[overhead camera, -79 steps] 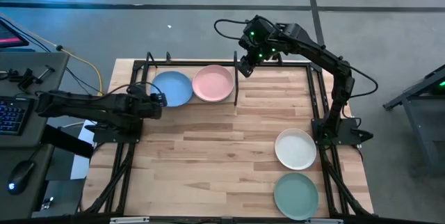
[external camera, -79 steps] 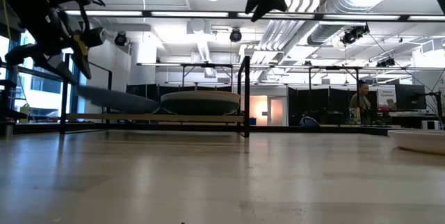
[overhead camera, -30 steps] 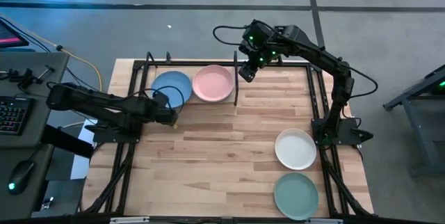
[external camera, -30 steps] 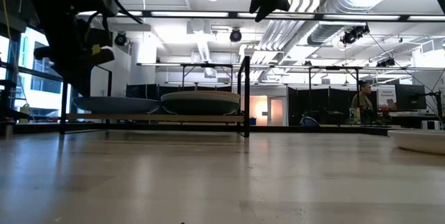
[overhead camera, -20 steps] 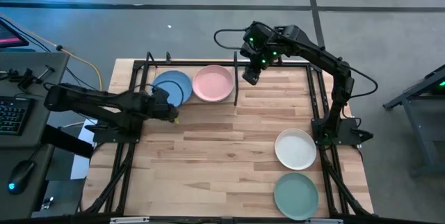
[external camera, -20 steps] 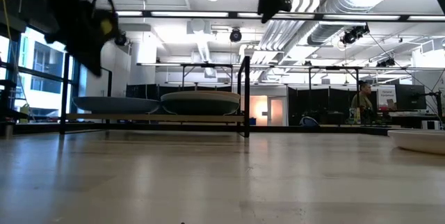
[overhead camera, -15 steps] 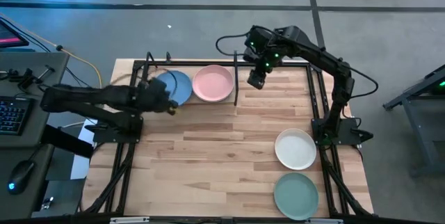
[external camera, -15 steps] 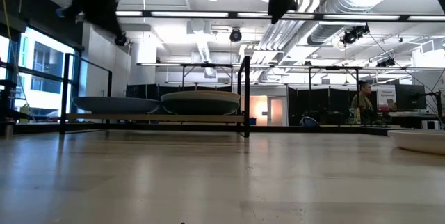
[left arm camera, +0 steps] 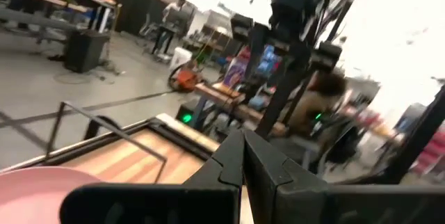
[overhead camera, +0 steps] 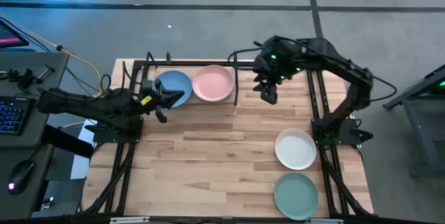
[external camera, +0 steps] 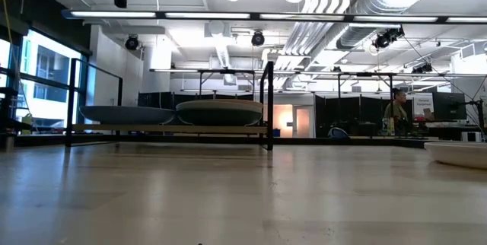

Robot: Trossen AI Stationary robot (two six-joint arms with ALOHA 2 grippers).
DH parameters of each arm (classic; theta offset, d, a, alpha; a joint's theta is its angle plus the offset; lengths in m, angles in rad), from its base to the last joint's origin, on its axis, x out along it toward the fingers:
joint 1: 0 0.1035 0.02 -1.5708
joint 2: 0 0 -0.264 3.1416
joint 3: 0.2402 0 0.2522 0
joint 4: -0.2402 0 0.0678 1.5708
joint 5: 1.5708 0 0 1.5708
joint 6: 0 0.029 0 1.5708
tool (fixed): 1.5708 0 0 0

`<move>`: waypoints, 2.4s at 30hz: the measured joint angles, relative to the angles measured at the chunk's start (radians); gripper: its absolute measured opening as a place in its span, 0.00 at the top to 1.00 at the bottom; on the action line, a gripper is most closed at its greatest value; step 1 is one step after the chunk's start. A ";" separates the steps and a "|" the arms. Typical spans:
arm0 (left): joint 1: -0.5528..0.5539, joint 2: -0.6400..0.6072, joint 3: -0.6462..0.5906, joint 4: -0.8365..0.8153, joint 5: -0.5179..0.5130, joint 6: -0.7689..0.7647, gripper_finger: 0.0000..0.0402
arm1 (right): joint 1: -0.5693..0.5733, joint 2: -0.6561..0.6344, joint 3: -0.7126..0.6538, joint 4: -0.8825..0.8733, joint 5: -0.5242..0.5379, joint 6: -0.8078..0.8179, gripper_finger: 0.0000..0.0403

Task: Place and stack plates onto a shelf
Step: Stack the white plate on top of the blue plate

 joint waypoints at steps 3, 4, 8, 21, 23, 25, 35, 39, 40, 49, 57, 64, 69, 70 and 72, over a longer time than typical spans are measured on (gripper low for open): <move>-0.012 -0.014 -0.017 0.044 0.001 -0.004 1.00 | 0.028 -0.114 -0.180 0.141 0.007 0.035 0.62; -0.017 -0.019 -0.017 0.042 0.001 0.000 1.00 | 0.035 -0.162 -0.262 0.205 0.006 0.052 0.62; -0.026 -0.027 -0.004 0.037 0.001 0.041 1.00 | 0.058 -0.360 -0.612 0.487 0.007 0.169 0.62; -0.023 -0.026 0.004 0.037 -0.010 0.052 1.00 | 0.119 -0.652 -0.967 0.854 0.097 0.434 0.62; -0.023 -0.026 0.004 0.036 -0.010 0.048 1.00 | 0.122 -0.650 -0.952 0.857 0.103 0.433 0.62; -0.023 -0.026 0.004 0.036 -0.010 0.044 1.00 | 0.122 -0.643 -0.943 0.860 0.103 0.435 0.62; -0.023 -0.025 0.004 0.035 -0.010 0.034 1.00 | 0.254 -0.533 -1.042 0.398 -0.171 0.877 0.62; -0.023 -0.025 0.004 0.035 -0.010 0.034 1.00 | 0.427 -0.522 -1.239 0.421 -0.253 1.141 0.62; -0.023 -0.025 0.004 0.035 -0.010 0.034 1.00 | 0.471 -0.523 -1.293 0.452 -0.281 1.214 0.62; -0.022 -0.025 0.004 0.036 -0.028 0.034 1.00 | 0.739 -0.525 -1.513 0.500 -0.357 1.661 0.62; -0.022 -0.025 0.004 0.035 -0.029 0.026 1.00 | 0.791 -0.522 -1.520 0.399 -0.243 1.731 0.64; -0.022 -0.025 0.004 0.036 -0.029 0.003 1.00 | 0.791 -0.492 -1.520 0.415 -0.192 1.827 0.74; -0.022 -0.025 0.004 0.035 -0.029 0.000 1.00 | 0.791 -0.435 -1.520 0.472 -0.134 1.830 0.83; -0.022 -0.025 0.004 0.035 -0.029 0.000 1.00 | 0.791 -0.422 -1.519 0.480 -0.122 1.836 0.85; -0.022 -0.025 0.004 0.035 -0.029 0.000 1.00 | 0.791 -0.394 -1.519 0.501 -0.093 1.855 0.91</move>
